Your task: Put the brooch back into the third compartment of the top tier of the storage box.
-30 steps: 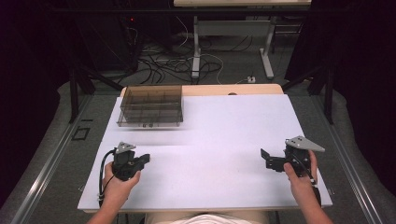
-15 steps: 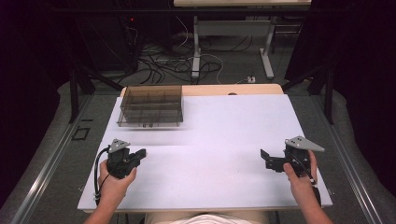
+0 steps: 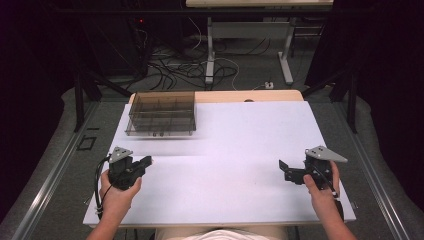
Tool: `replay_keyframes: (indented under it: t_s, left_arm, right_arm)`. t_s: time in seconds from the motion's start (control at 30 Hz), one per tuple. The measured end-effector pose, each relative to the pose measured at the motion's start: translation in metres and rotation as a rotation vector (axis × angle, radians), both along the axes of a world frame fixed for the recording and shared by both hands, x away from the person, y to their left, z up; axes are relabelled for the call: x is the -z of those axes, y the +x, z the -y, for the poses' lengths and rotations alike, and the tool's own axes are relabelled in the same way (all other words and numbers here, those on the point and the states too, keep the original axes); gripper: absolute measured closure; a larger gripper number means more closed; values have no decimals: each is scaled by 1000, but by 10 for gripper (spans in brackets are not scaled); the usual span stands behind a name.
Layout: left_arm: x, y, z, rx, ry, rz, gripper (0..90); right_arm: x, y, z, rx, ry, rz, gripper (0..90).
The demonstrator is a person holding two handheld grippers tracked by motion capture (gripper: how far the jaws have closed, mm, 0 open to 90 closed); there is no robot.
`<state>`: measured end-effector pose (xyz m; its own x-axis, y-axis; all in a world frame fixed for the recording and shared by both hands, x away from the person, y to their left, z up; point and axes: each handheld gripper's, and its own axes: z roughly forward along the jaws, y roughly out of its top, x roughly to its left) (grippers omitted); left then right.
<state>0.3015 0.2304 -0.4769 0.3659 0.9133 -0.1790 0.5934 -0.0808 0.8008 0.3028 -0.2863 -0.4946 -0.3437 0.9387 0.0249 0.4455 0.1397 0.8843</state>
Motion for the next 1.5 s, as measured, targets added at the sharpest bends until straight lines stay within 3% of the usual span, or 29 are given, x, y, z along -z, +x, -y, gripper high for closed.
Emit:
replay_keyframes:
  t_s: [0.23,0.53,0.7,1.17,1.5]
  left_arm:
    - [-6,-2,-2,-6,-23,17,899]
    - [-16,1,5,15,-7,23,899]
    - [-25,8,7,22,8,32,899]
    - [-42,29,9,6,-35,41,899]
    - [-52,45,17,3,-39,41,899]
  right_arm:
    - [0,0,-1,-2,2,-4,0]
    - [0,0,-1,-1,3,-5,0]
    - [0,0,-2,5,-1,-1,0]
    - [1,0,-4,2,8,-7,0]
    - [1,0,-3,-3,5,-8,0]
